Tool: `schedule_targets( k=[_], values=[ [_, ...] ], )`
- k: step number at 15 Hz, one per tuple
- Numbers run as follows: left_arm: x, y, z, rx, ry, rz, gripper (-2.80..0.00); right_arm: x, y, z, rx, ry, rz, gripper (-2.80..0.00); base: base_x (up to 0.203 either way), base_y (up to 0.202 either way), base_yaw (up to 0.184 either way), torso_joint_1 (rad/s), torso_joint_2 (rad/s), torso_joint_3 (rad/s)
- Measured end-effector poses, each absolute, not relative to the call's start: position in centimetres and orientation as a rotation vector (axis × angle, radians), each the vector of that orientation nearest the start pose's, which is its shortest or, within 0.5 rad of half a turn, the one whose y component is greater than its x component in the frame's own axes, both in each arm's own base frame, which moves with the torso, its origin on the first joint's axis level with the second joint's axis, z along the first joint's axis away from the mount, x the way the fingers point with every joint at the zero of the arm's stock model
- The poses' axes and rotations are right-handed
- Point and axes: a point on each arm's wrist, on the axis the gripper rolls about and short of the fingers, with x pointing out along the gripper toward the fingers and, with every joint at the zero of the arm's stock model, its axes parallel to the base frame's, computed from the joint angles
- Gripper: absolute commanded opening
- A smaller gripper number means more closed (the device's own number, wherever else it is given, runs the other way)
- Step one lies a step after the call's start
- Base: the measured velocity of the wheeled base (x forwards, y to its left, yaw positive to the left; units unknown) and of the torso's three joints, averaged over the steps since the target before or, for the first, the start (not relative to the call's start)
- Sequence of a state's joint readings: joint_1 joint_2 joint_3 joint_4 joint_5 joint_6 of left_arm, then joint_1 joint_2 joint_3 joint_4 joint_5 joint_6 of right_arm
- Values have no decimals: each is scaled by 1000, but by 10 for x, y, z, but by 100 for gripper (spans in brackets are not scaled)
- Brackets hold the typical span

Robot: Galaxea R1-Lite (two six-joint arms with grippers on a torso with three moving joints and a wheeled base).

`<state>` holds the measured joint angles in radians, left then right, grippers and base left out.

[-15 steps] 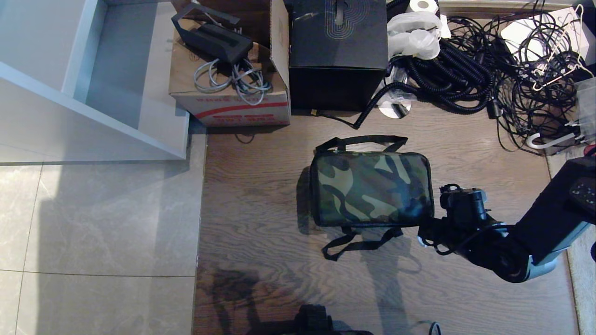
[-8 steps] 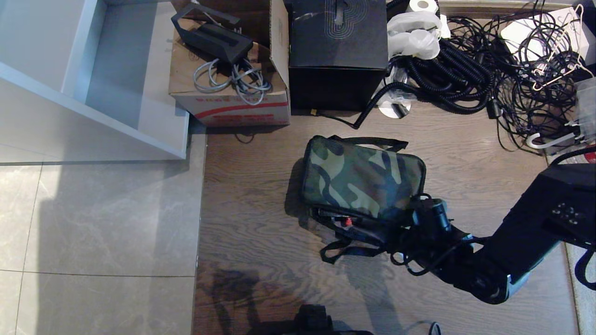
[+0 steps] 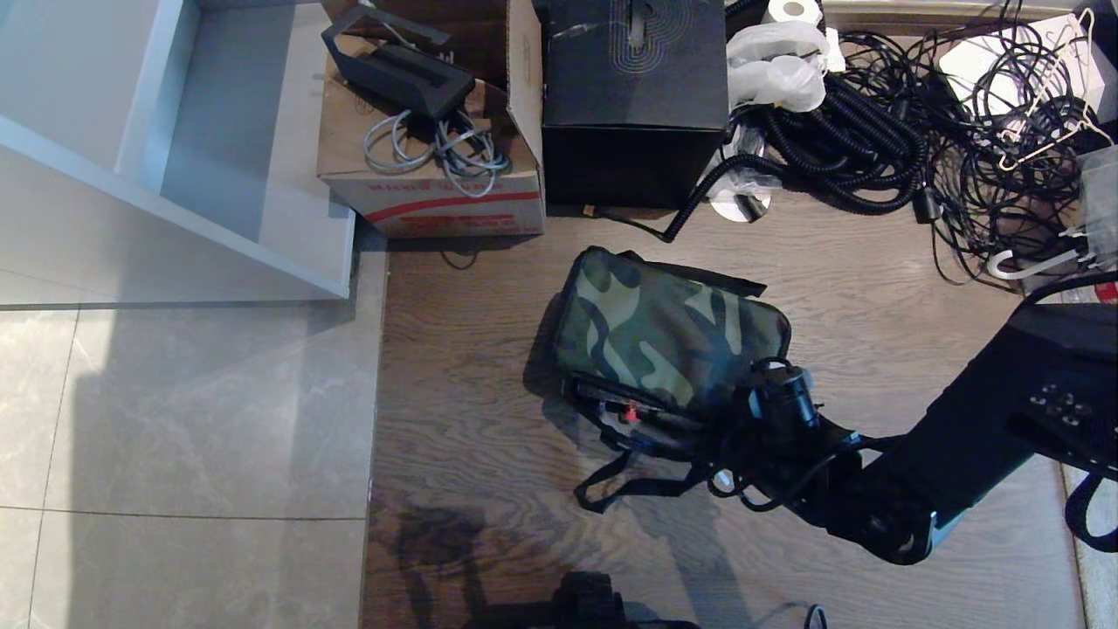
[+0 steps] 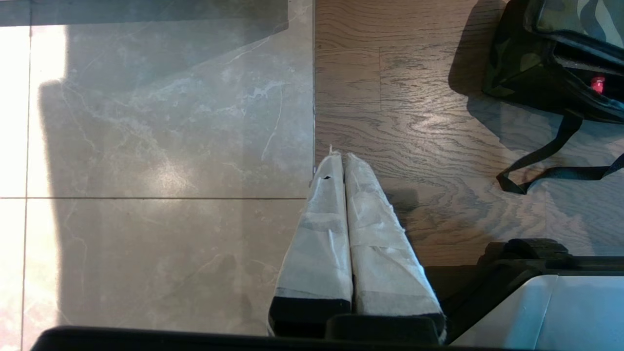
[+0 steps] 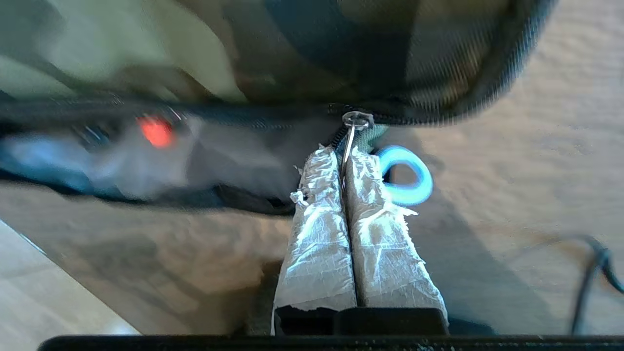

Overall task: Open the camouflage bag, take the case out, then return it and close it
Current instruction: Open the top of the storage box

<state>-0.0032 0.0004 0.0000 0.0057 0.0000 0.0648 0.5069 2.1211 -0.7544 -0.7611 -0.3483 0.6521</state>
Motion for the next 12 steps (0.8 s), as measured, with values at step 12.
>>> schedule_targets(
  k=[12],
  values=[
    [-23, 0, 75, 64, 6, -3, -280, 316, 104, 44, 247, 657, -157, -280, 0, 0, 0, 0, 0, 0]
  ],
)
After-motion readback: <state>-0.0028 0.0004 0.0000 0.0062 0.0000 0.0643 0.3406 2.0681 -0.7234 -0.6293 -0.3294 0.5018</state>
